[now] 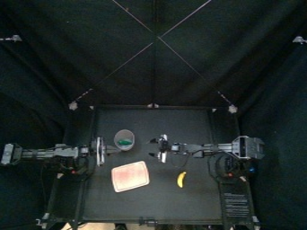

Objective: Pick the green pepper then place it in the grey bowl
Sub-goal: Drop green pepper in the grey bowl and return to neutral

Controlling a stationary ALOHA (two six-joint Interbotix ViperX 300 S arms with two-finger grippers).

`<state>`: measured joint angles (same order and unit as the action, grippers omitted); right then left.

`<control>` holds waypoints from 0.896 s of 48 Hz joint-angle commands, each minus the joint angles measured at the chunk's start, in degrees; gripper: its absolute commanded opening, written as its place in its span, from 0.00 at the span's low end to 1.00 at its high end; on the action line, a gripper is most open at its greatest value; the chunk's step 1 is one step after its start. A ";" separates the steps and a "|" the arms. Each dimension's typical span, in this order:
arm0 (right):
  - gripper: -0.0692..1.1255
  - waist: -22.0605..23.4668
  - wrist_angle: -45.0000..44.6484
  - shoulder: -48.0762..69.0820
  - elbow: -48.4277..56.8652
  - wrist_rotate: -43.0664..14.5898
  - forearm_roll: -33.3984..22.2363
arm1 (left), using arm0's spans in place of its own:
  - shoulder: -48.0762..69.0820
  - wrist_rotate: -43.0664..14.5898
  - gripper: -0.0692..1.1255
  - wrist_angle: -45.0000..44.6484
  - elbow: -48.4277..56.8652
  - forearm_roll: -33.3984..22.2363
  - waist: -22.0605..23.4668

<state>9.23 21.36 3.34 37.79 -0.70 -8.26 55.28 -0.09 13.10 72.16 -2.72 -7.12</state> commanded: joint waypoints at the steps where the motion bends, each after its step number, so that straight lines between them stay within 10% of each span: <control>1: 0.83 -0.53 0.88 4.22 1.41 -0.18 0.18 | -0.09 -0.09 0.14 0.53 -0.44 0.09 -0.18; 43: 0.83 -1.49 1.67 5.80 5.45 0.00 1.41 | 0.00 0.09 0.14 0.00 -0.26 -0.09 -0.44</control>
<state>7.56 22.50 7.29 43.86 -0.79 -7.03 55.37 0.00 12.92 72.69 -2.72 -7.38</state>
